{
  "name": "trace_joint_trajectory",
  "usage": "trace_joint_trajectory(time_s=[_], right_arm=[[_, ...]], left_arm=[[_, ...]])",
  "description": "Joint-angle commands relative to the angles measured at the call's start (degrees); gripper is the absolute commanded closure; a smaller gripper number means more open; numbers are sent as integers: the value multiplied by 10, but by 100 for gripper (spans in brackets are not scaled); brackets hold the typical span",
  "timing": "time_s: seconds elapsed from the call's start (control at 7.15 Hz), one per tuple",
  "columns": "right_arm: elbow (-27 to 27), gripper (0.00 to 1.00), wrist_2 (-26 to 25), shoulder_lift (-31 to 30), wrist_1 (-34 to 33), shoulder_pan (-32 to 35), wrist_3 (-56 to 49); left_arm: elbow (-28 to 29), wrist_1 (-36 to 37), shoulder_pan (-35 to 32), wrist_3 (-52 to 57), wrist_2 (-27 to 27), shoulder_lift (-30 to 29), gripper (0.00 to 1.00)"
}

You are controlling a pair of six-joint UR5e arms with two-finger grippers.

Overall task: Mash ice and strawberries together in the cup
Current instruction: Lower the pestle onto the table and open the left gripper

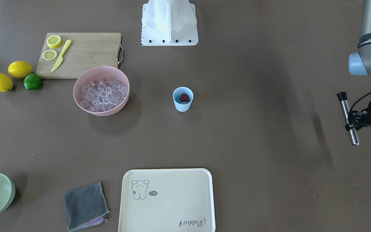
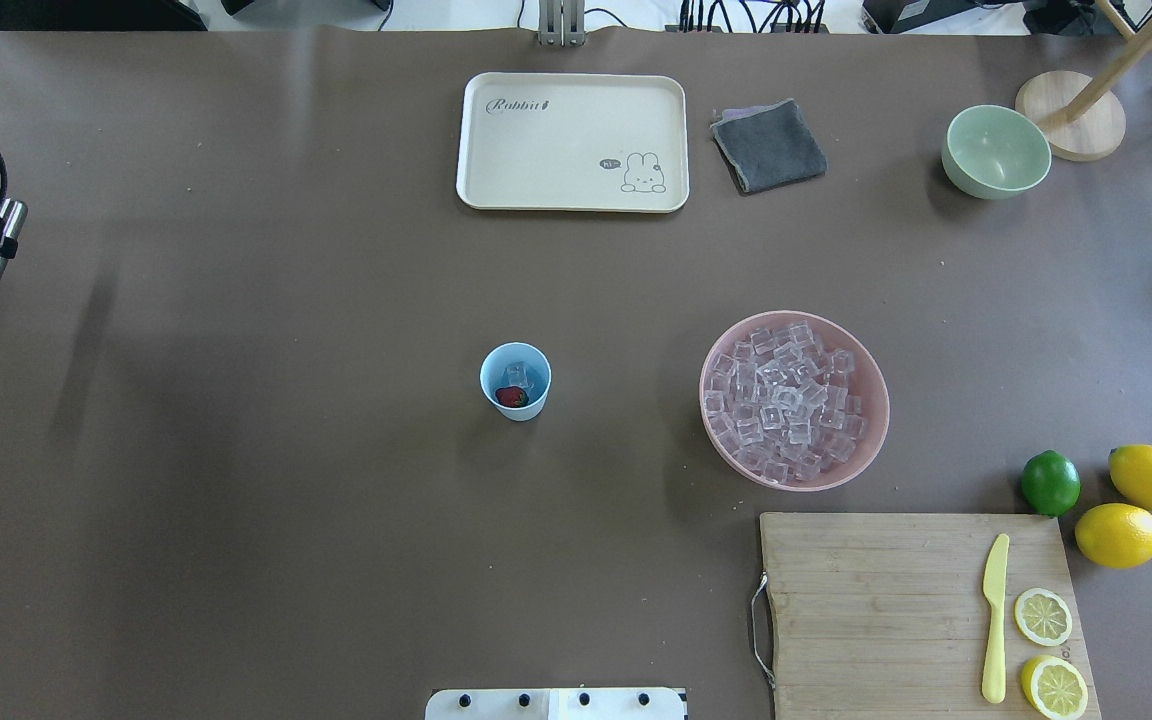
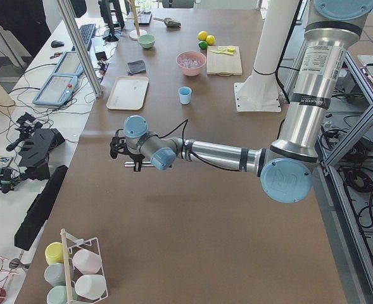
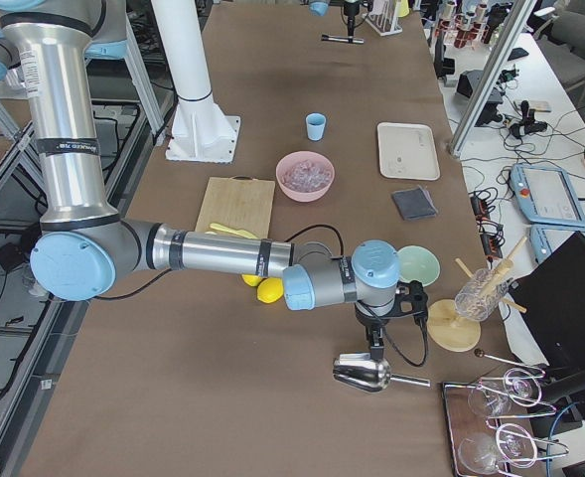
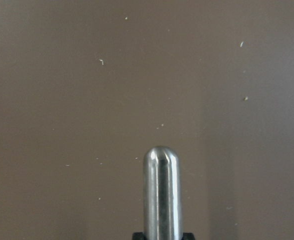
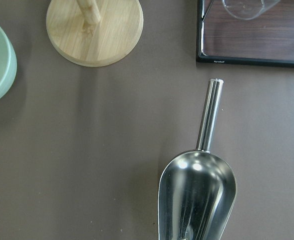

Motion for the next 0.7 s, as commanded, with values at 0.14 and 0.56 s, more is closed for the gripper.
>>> trace_joint_trajectory(time_s=[0.14, 0.56], right_arm=[[-3, 0, -6, 1, -2, 0, 0], [-5, 0, -6, 3, -5, -1, 0]], left_arm=[[-64, -29, 0, 3, 4, 112, 100], [-59, -85, 25, -57, 26, 133, 100]])
